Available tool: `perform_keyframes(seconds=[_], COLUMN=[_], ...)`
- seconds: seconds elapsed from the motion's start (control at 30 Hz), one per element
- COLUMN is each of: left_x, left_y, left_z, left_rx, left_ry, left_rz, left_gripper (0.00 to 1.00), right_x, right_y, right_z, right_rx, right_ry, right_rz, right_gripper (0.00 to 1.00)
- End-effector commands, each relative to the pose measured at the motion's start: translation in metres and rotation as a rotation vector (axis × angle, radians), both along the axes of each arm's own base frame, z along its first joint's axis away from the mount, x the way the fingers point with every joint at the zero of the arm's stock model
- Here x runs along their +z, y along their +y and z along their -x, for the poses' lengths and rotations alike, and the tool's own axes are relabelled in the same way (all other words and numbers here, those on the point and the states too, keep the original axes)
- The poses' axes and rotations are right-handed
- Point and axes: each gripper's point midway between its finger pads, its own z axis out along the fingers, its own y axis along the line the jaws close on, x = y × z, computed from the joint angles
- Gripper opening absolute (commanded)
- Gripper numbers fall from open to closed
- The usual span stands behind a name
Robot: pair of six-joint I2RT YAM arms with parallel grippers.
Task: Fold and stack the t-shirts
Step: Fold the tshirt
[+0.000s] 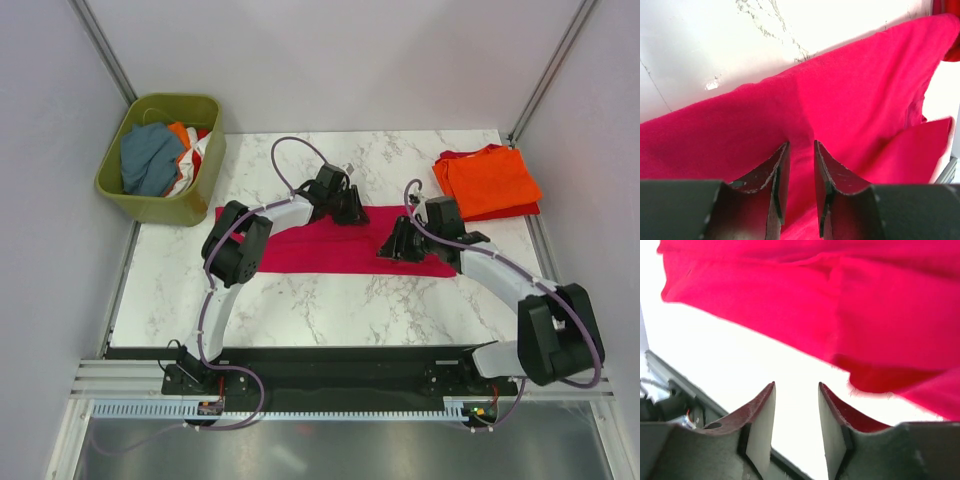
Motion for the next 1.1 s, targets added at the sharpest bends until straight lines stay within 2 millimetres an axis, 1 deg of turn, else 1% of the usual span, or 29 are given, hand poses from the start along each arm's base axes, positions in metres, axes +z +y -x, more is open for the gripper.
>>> perform_keyframes(seconds=[0.0,0.03,0.07,0.1,0.13,0.17,0.2,0.27,0.3,0.4,0.43,0.5,0.53,0.57,0.73,0.8,0.87,0.9,0.97,1.0,1.03,1.07], left_x=[-0.007,-0.007,-0.007,-0.007,-0.007,-0.007,-0.007,-0.006,-0.006,-0.005,-0.001,0.002,0.007,0.006,0.004,0.004,0.003,0.004,0.004,0.004,0.004,0.004], left_y=[0.002,0.002,0.002,0.002,0.002,0.002,0.002,0.002,0.002,0.002,0.002,0.003,0.003,0.004,0.003,0.003,0.003,0.004,0.004,0.004,0.004,0.004], left_z=[-0.001,-0.001,-0.001,-0.001,-0.001,-0.002,-0.001,-0.002,-0.002,0.000,-0.001,-0.001,-0.002,-0.001,-0.001,-0.001,-0.001,0.000,0.000,0.000,-0.001,0.000], left_rx=[0.013,0.013,0.012,0.013,0.012,0.013,0.013,0.011,0.011,0.009,0.009,0.009,0.011,0.013,0.011,0.011,0.011,0.013,0.012,0.011,0.013,0.013], left_ry=[0.035,0.035,0.034,0.034,0.033,0.034,0.033,0.030,0.030,0.031,0.026,0.009,-0.002,-0.003,0.001,0.002,0.005,0.005,0.004,0.005,0.002,0.004], left_rz=[-0.012,-0.012,-0.012,-0.011,-0.011,-0.012,-0.012,-0.010,-0.010,-0.011,-0.007,-0.010,-0.007,-0.010,-0.007,-0.005,-0.007,-0.007,-0.008,-0.007,-0.008,-0.009], left_gripper=[0.33,0.33,0.33,0.33,0.33,0.33,0.33,0.33,0.33,0.33,0.33,0.33,0.33,0.33,0.33,0.33,0.33,0.33,0.33,0.33,0.33,0.33], right_x=[0.016,0.021,0.030,0.033,0.047,0.052,0.061,0.065,0.070,0.058,0.052,0.045,0.038,0.034,0.017,0.012,0.003,-0.005,-0.012,-0.023,-0.016,-0.018], right_y=[0.005,0.004,0.002,-0.001,-0.003,-0.005,-0.012,-0.020,-0.029,-0.044,-0.055,-0.065,-0.070,-0.077,-0.084,-0.090,-0.092,-0.097,-0.108,-0.117,-0.120,-0.119], right_z=[0.026,0.028,0.030,0.029,0.025,0.024,0.016,0.006,-0.006,-0.022,-0.034,-0.044,-0.053,-0.060,-0.091,-0.098,-0.097,-0.091,-0.077,-0.062,-0.052,-0.042], right_rx=[0.048,0.050,0.045,0.030,0.019,0.009,-0.023,-0.062,-0.104,-0.156,-0.210,-0.259,-0.288,-0.325,-0.389,-0.415,-0.415,-0.425,-0.449,-0.477,-0.493,-0.488], right_ry=[0.011,0.001,-0.017,-0.030,-0.071,-0.079,-0.119,-0.154,-0.189,-0.188,-0.184,-0.177,-0.169,-0.174,-0.145,-0.139,-0.098,-0.073,-0.037,-0.006,-0.014,-0.006], right_rz=[-0.065,-0.066,-0.066,-0.052,-0.047,-0.031,0.003,0.047,0.099,0.199,0.262,0.318,0.349,0.383,0.457,0.493,0.524,0.552,0.588,0.618,0.603,0.589], right_gripper=[0.48,0.49,0.52,0.54,0.56,0.57,0.59,0.59,0.59,0.58,0.57,0.57,0.56,0.55,0.52,0.52,0.52,0.52,0.51,0.51,0.51,0.52])
